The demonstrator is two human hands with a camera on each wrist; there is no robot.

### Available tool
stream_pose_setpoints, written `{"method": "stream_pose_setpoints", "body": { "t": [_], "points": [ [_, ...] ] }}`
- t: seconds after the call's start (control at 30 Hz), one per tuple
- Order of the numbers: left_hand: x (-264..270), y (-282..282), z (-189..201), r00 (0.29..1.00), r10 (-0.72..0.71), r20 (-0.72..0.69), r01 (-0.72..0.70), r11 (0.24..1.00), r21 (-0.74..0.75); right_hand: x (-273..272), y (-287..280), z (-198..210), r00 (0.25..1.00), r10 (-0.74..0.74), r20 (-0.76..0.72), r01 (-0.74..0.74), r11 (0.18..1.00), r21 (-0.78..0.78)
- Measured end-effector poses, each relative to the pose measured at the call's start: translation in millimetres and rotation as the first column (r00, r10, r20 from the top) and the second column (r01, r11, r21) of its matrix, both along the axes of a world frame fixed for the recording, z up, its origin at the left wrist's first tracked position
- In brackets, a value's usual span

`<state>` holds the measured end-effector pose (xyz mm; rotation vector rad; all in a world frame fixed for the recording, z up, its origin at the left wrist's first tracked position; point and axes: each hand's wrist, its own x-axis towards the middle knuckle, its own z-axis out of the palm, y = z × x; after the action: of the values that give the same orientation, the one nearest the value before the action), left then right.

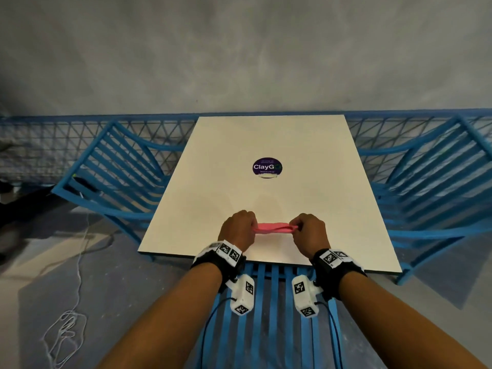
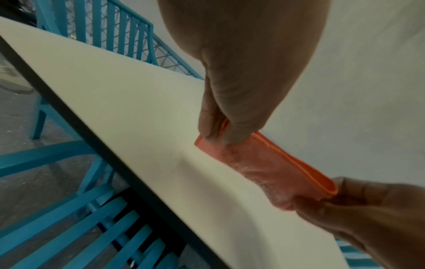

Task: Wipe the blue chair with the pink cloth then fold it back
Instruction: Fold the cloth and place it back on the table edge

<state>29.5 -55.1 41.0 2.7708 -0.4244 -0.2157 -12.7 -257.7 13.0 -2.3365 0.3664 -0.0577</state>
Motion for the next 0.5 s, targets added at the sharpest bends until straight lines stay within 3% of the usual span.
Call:
{"method": "stream_pose_setpoints", "body": {
  "t": [0.13,0.27,0.5],
  "points": [
    [-12.1,1.6,-43.9,0.999,-0.010,0.051,0.008,1.000,0.028,-0.3,4.6,-30.4,1.000,-0.023,-0.016,0.023,0.999,0.031],
    [-28.8,10.8,-78.6,0.996,-0.084,0.004,0.083,0.993,0.086,-10.7,7.8,-58.1,0.997,0.015,-0.074,-0.012,0.999,0.038],
    [-46.3,18.2,-83.6,0.991,-0.134,0.005,0.133,0.987,0.089,-24.9,3.8,-59.5,0.988,0.111,-0.103,-0.114,0.993,-0.024]
  ]
}}
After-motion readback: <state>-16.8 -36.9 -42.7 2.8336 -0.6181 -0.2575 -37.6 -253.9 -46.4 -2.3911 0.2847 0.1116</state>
